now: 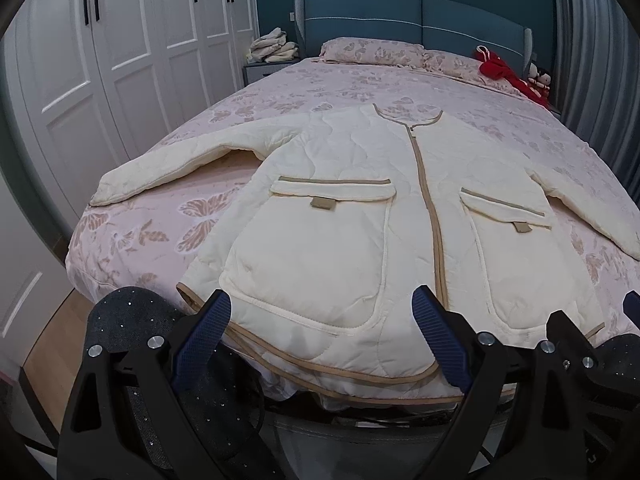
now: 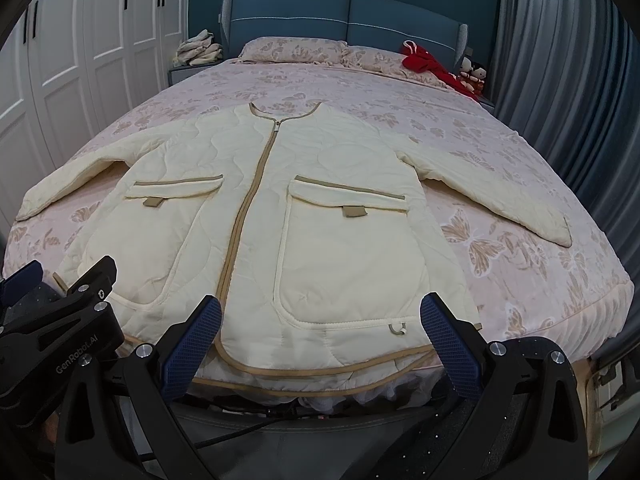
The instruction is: Fold large clothes
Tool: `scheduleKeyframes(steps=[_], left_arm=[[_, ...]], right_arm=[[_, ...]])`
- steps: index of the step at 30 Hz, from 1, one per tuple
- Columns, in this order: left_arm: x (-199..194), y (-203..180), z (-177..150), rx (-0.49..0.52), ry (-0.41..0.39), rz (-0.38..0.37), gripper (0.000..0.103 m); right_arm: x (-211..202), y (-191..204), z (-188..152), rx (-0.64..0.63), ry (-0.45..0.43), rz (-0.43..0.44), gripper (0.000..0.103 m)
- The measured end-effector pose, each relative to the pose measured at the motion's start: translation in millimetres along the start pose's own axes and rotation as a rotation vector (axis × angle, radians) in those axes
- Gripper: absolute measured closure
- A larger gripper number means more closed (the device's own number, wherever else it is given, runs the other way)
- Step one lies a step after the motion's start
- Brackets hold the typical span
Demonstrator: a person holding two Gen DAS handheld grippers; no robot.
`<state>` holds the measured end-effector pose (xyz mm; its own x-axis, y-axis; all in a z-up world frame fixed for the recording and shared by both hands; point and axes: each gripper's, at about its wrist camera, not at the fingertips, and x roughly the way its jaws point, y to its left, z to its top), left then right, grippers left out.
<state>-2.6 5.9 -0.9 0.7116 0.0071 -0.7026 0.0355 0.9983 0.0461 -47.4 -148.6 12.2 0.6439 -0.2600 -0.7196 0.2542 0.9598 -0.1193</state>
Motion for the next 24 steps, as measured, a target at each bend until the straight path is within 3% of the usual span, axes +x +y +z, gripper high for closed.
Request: scheduleKeyframes(steps=[24], left_arm=[[7.5,-3.5,5.9,0.009,0.011,0.006,0.013]], right_arm=[[7.0,0.4,5.0,-0.003,0.005,0.003,0.005]])
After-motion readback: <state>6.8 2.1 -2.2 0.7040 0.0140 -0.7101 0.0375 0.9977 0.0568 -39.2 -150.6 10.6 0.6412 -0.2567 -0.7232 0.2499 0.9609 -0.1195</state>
